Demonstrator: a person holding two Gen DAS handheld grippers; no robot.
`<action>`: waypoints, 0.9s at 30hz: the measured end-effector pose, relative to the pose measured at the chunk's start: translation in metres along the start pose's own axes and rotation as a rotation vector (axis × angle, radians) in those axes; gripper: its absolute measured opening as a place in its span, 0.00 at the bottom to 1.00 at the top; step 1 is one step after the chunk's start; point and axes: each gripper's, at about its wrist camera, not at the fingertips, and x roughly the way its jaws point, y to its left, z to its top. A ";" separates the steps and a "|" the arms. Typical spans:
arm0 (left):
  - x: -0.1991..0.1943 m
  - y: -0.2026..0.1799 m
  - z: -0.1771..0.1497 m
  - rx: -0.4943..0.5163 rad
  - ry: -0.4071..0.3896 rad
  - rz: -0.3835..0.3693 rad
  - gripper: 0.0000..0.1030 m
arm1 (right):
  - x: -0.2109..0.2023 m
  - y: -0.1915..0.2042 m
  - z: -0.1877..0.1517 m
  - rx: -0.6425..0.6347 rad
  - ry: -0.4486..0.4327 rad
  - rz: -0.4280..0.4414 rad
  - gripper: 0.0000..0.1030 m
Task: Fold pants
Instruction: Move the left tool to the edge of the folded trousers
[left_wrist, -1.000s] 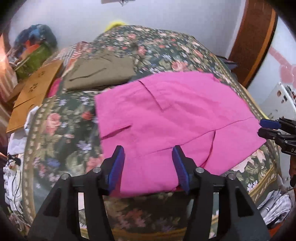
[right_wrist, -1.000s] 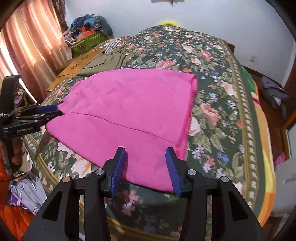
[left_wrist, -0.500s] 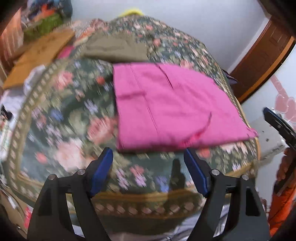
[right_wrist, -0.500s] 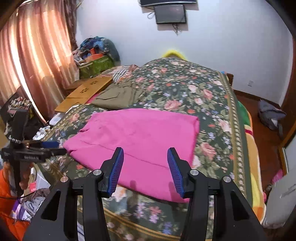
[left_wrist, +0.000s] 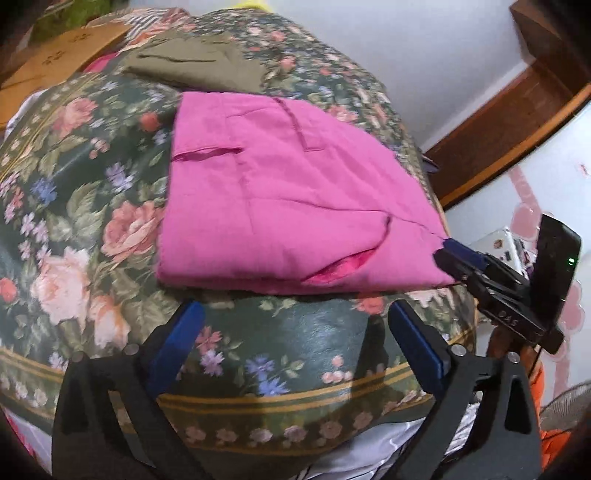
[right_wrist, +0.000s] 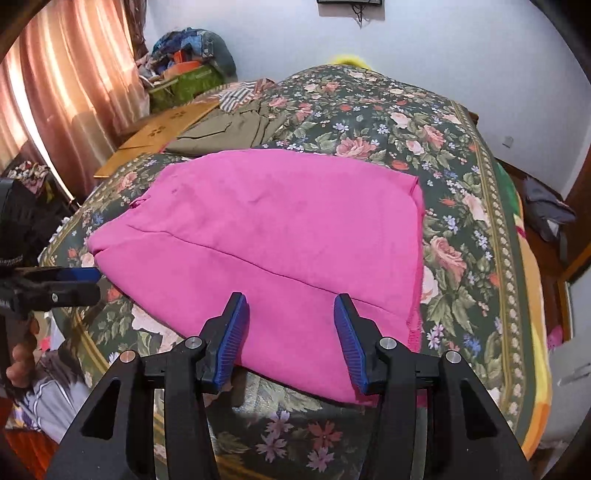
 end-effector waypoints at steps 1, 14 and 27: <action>0.001 -0.002 0.001 0.005 -0.003 -0.011 0.99 | 0.000 0.001 0.000 -0.003 0.001 0.000 0.44; 0.010 0.022 0.029 -0.127 -0.028 -0.117 0.99 | 0.001 0.004 -0.002 -0.026 -0.003 -0.011 0.47; 0.029 0.040 0.058 -0.201 -0.038 -0.023 0.88 | 0.002 0.003 -0.003 -0.026 -0.003 -0.006 0.48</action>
